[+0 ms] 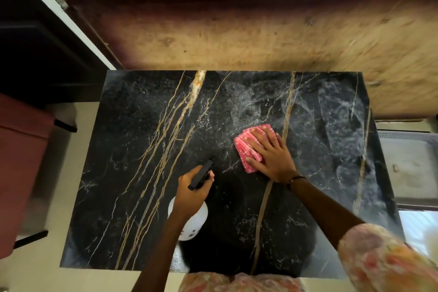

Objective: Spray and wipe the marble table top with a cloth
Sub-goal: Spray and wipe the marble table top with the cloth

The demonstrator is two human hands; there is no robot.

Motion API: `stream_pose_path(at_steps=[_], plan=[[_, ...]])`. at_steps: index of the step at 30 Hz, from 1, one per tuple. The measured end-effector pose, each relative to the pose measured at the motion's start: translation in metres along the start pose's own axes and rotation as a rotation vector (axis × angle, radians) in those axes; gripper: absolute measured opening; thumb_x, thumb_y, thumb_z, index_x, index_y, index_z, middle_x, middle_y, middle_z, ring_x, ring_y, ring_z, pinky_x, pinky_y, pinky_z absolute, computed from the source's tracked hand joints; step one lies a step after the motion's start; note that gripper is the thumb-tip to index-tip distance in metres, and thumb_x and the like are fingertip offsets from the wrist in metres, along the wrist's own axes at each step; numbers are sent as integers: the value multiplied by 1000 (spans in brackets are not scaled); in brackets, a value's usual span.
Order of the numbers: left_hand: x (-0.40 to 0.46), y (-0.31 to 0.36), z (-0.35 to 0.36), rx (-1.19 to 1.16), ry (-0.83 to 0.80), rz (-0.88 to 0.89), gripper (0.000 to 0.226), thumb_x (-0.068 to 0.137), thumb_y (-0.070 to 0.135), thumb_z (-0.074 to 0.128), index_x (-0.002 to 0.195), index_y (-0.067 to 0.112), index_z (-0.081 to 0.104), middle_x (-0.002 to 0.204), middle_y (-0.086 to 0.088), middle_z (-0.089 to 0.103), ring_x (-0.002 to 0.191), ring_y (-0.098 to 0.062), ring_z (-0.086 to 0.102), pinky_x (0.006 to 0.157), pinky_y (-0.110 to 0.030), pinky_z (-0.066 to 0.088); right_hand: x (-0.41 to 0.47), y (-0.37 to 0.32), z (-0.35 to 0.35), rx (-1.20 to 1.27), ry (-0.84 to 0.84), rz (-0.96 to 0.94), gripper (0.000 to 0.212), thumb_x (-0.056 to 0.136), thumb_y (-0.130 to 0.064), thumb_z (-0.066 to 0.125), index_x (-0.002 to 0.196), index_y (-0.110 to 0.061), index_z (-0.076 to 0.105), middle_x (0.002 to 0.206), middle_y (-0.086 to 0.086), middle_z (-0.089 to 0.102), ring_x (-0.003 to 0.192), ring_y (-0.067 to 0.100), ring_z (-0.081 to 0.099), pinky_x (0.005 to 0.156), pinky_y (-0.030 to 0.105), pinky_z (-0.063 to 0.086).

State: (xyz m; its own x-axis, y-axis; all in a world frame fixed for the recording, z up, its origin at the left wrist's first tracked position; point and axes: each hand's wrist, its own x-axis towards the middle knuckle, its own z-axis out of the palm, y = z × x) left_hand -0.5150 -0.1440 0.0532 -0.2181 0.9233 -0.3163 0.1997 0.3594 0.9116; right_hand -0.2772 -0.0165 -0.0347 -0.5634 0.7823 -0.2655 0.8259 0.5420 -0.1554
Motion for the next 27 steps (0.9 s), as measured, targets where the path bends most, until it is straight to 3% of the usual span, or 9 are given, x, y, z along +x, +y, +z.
stream_pose_path(at_steps=[3, 8, 12, 17, 22, 25, 27], plan=[[9, 2, 0, -6, 7, 8, 6, 77, 18, 58, 78, 17, 64, 76, -28, 61, 75, -43, 59, 70, -32, 50, 34, -39, -2, 48, 37, 29, 67, 93, -66, 27, 150, -31, 28, 157, 3, 27, 147, 30, 13, 114, 59, 19], [24, 4, 0, 1, 5, -5, 10, 77, 18, 58, 78, 10, 64, 73, -31, 59, 71, -48, 55, 67, -52, 49, 26, -67, 16, 2, 47, -229, 62, 95, -63, 29, 150, -35, 24, 158, 3, 26, 146, 29, 20, 116, 56, 14], [31, 6, -3, 5, -12, -1, 10, 78, 17, 56, 77, 10, 63, 73, -31, 58, 73, -47, 55, 69, -41, 46, -14, -16, 22, -90, 57, -367, 65, 94, -66, 26, 151, -35, 20, 158, 1, 18, 147, 27, 12, 117, 51, 9], [43, 8, -3, -11, -25, 6, 11, 77, 18, 56, 77, 9, 63, 75, -29, 59, 75, -45, 56, 72, -37, 47, -1, 45, -2, -86, 39, -162, 66, 95, -66, 18, 151, -32, 22, 159, 3, 21, 148, 29, 8, 118, 52, 13], [56, 13, -2, -29, -48, 23, 8, 78, 13, 56, 77, 14, 64, 76, -24, 62, 77, -38, 59, 71, -23, 50, 67, 11, -18, 40, 61, 96, 67, 92, -67, 23, 150, -33, 22, 158, 3, 26, 148, 31, 9, 116, 58, 13], [64, 18, -1, -44, -45, 24, 8, 78, 13, 56, 77, 12, 64, 76, -27, 60, 74, -40, 56, 68, -18, 47, 94, -28, -18, 76, 91, 74, 65, 93, -64, 23, 148, -31, 30, 156, 4, 30, 146, 31, 16, 114, 62, 17], [70, 21, -1, -60, -51, 20, 8, 78, 13, 56, 77, 10, 63, 75, -31, 57, 72, -43, 54, 67, -24, 46, 94, -47, -11, 54, 100, -41, 64, 94, -63, 22, 149, -33, 28, 156, 4, 29, 146, 30, 19, 114, 60, 17]])
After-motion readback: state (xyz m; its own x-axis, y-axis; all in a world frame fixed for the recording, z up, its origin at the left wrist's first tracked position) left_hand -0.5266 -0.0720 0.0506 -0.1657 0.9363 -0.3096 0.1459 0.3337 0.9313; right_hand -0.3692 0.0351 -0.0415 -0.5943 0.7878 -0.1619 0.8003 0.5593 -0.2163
